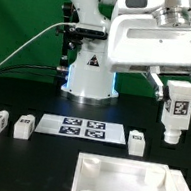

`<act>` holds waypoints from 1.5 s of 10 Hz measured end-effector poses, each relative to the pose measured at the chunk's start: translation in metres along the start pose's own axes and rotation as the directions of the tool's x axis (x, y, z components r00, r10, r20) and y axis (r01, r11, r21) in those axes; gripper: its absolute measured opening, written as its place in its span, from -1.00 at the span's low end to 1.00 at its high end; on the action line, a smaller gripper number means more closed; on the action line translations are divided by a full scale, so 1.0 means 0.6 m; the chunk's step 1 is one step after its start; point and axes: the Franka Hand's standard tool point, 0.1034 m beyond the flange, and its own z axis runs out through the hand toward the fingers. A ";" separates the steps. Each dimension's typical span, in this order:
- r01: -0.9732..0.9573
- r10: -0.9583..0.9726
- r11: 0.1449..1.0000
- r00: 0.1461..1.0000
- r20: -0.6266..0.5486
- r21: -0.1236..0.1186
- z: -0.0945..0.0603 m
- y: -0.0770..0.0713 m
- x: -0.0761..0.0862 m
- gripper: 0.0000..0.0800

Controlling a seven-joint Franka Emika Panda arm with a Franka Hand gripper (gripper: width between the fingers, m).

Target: Assemble one leg

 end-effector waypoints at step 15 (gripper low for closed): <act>-0.003 0.003 1.000 0.999 0.046 0.001 0.140 0.007 -0.032 -0.27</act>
Offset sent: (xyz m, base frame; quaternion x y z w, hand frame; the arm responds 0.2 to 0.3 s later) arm 0.0221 -0.0172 -0.0301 -0.0138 0.0177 -0.0067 0.9997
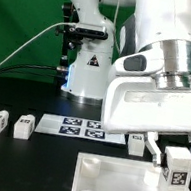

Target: Assemble one leg

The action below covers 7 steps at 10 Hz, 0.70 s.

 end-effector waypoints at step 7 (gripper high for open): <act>-0.002 0.002 1.000 1.000 -0.003 -0.003 0.011 0.006 -0.004 -0.27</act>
Offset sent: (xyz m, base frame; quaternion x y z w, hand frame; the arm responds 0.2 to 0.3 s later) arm 0.0028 -0.0034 -0.0094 -0.0092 0.0074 -0.0001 0.9999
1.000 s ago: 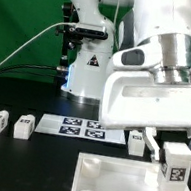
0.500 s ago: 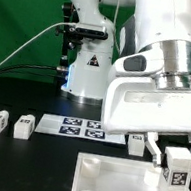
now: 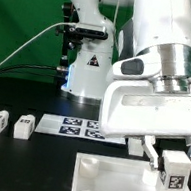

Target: Assemble one leg

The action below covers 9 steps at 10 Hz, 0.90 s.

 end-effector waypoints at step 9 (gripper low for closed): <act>-0.028 0.028 1.000 0.999 -0.031 -0.008 0.014 -0.002 -0.006 -0.27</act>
Offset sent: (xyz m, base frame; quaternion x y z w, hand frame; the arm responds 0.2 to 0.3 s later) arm 0.0032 0.0046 -0.0231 -0.0194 -0.0058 -0.0010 0.9998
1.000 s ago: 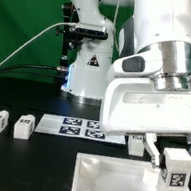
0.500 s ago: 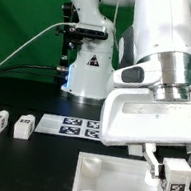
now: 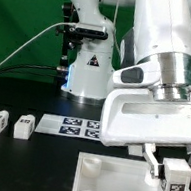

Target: Assemble one leg

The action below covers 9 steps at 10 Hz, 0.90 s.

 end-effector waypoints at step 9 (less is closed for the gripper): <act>0.005 -0.005 1.000 1.000 0.012 0.000 0.001 0.001 -0.003 0.62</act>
Offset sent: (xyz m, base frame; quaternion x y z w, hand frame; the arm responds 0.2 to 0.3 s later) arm 0.0000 0.0000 0.0000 0.0000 0.0000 0.0000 1.0000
